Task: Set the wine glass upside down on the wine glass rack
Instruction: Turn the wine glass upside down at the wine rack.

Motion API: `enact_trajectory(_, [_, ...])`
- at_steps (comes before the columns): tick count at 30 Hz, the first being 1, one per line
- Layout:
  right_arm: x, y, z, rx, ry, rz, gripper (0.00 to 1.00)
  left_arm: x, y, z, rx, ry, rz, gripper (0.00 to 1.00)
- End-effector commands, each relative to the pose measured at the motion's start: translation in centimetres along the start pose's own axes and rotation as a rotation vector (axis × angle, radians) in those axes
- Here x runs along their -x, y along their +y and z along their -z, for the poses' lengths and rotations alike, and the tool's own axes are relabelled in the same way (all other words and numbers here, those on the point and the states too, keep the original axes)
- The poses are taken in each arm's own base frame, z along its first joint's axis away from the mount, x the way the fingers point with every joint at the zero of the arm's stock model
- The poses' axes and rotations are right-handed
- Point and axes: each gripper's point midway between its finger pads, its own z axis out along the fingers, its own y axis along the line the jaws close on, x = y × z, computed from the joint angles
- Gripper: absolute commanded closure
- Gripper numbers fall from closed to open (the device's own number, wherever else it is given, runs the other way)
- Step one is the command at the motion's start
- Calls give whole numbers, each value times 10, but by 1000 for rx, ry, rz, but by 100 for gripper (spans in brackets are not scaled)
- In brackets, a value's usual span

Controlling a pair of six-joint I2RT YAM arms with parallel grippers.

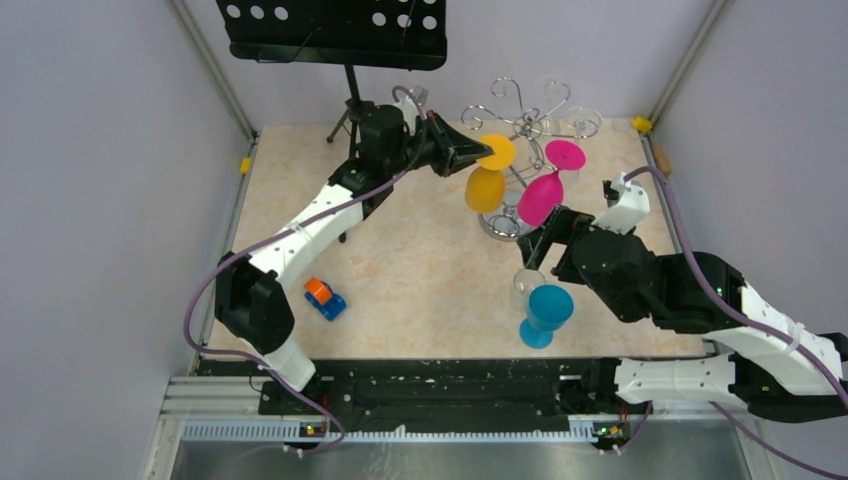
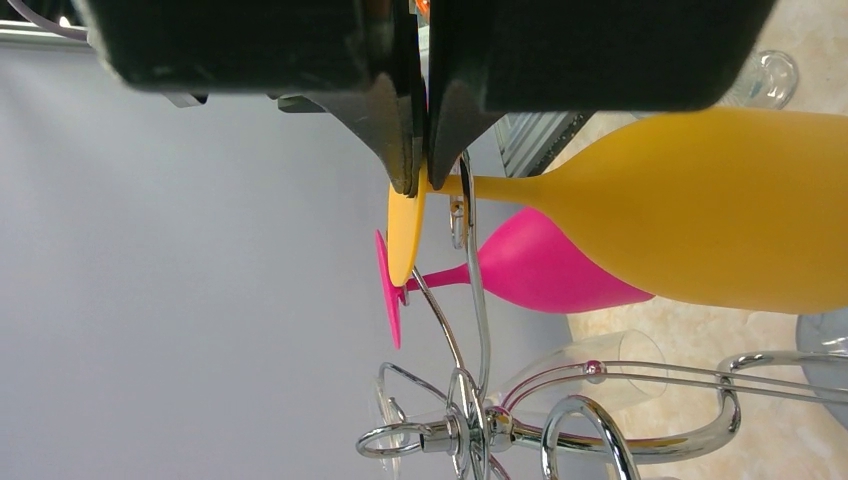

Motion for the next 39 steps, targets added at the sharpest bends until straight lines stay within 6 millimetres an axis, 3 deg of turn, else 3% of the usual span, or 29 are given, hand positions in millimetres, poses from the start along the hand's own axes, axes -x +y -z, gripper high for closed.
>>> enact_trajectory(1, [9,3,0,6,-33,-24,2,-6,-35,13,-88,-1,-58,100])
enact_trajectory(12, [7,2,-1,2,-34,-15,2,-12,-33,7,-80,18,-49,99])
enact_trajectory(19, [6,-1,-2,4,-39,-22,2,-16,-29,11,-56,16,-52,70])
enact_trajectory(22, [5,-1,-2,2,-39,-19,2,-15,-29,15,-47,-2,-65,51])
enact_trajectory(25, [6,-1,-2,5,-39,-23,2,-15,-30,19,-39,-12,-79,39])
enact_trajectory(31, [3,1,-4,5,-35,-17,2,-19,-32,29,-34,-14,-104,27])
enact_trajectory(39, [-3,0,-7,-12,-22,5,2,-20,-24,53,39,-60,-171,18])
